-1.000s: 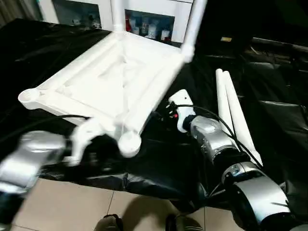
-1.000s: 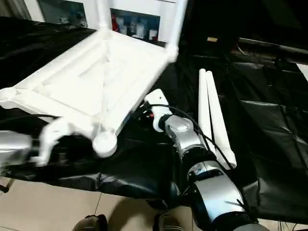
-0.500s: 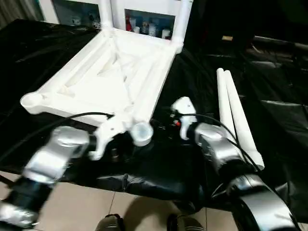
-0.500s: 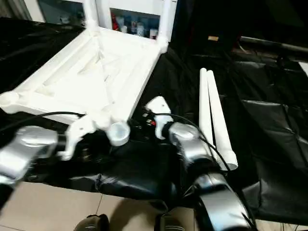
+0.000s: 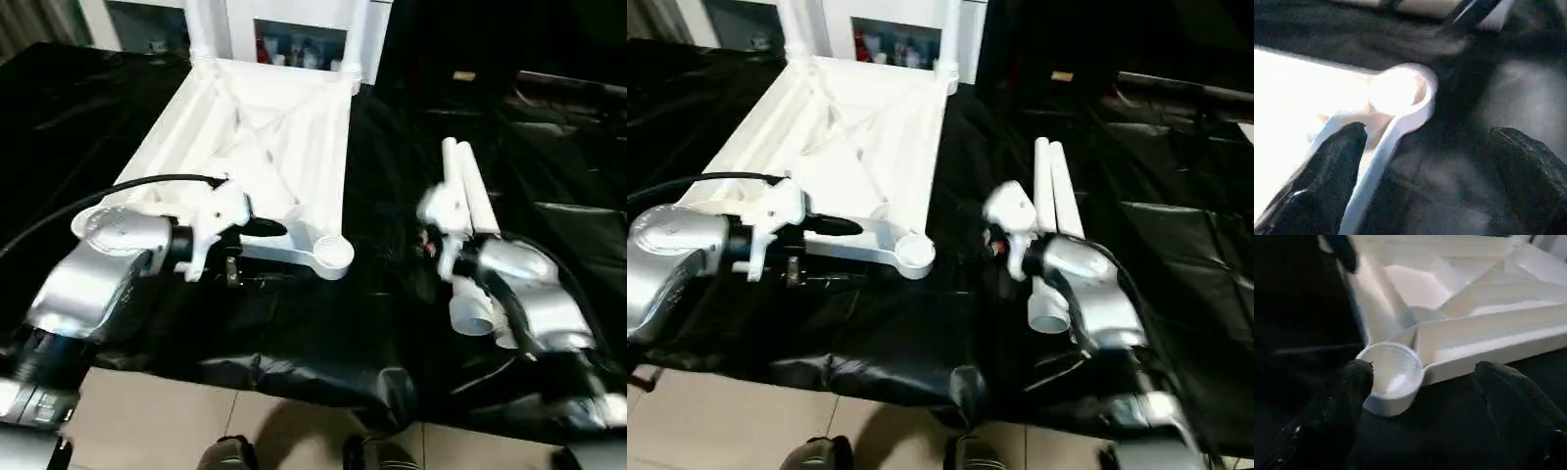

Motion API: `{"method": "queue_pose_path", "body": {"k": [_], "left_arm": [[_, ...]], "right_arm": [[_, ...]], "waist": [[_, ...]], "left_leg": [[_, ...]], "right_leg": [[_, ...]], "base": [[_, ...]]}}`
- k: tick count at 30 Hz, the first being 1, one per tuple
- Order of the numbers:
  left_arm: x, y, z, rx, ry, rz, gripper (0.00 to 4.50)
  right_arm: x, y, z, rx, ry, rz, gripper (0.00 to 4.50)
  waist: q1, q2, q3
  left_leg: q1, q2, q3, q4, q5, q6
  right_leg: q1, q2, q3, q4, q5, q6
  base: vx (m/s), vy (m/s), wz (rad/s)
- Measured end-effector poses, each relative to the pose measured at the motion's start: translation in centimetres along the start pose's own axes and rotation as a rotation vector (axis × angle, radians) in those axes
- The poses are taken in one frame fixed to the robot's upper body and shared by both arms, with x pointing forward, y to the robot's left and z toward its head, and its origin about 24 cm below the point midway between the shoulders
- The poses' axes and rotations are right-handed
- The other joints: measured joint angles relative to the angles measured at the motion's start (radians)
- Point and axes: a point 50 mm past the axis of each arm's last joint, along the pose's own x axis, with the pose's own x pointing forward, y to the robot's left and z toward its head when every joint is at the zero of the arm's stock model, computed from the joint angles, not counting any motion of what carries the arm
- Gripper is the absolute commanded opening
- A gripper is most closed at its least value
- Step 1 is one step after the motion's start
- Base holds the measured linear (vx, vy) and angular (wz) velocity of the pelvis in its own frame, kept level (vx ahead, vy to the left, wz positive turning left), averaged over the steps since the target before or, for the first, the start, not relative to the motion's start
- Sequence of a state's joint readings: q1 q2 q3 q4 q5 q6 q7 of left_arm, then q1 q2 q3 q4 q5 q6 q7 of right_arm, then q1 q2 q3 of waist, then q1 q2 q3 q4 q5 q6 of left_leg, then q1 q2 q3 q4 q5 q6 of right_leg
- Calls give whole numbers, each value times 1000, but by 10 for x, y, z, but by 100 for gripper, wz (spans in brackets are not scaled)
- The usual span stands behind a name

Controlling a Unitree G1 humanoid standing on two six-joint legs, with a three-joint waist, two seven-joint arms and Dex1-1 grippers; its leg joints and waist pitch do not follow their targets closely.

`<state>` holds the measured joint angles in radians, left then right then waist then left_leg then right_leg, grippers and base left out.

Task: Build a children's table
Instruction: Rotate table base, then pick table leg

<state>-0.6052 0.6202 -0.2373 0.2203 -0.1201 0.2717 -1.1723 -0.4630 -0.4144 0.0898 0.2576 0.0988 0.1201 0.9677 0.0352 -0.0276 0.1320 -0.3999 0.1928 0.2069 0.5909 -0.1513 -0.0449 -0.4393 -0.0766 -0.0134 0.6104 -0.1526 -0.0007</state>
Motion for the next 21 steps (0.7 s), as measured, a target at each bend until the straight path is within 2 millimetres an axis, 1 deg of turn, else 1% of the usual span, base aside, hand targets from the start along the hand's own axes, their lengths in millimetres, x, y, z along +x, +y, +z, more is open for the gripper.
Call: {"method": "queue_pose_path", "body": {"k": [2,4,7,9,12,15,18,21], "left_arm": [[0,11,-3,22,20,69,444],[5,17,1,35,-20,129,444],[15,15,10,-8,-123,167,444],[20,11,14,-47,-187,177,444],[21,6,15,-69,-221,205,444],[20,6,9,-99,-217,251,444],[17,3,9,-127,-233,303,444],[9,-5,10,-149,-259,321,444]], "right_arm": [[-6,-6,3,-26,42,-50,380],[-12,-15,3,4,81,-175,380],[-13,-29,4,111,165,-402,380],[-17,-35,6,198,239,-494,380],[-18,-35,7,299,311,-552,380],[-18,-33,0,335,386,-609,380],[-17,-32,-5,358,434,-669,380],[-11,-30,-5,405,476,-704,380]], "waist": [[1,2,-1],[2,5,-2],[2,7,-3],[-1,7,-3],[-3,7,-4],[-1,6,-4],[-1,6,-4],[-4,5,-5]], "left_leg": [[0,0,0,0,0,0],[0,-1,-1,1,0,0],[-1,-1,-1,2,0,0],[0,-1,-1,2,0,0],[0,0,-4,1,0,-1],[-1,0,-5,1,1,-1],[-1,-1,-4,2,1,-2],[0,-1,-4,2,1,-2]], "right_leg": [[0,0,0,0,0,0],[1,0,0,0,0,0],[1,-1,0,0,0,-1],[1,0,0,0,0,-1],[1,2,0,0,0,0],[0,3,0,0,0,1],[0,2,0,0,-1,1],[0,2,0,1,-1,1]], "base": [[0,0,0],[0,0,0],[0,0,0],[0,0,0],[0,0,0],[0,0,0],[0,0,0],[0,0,0]]}}
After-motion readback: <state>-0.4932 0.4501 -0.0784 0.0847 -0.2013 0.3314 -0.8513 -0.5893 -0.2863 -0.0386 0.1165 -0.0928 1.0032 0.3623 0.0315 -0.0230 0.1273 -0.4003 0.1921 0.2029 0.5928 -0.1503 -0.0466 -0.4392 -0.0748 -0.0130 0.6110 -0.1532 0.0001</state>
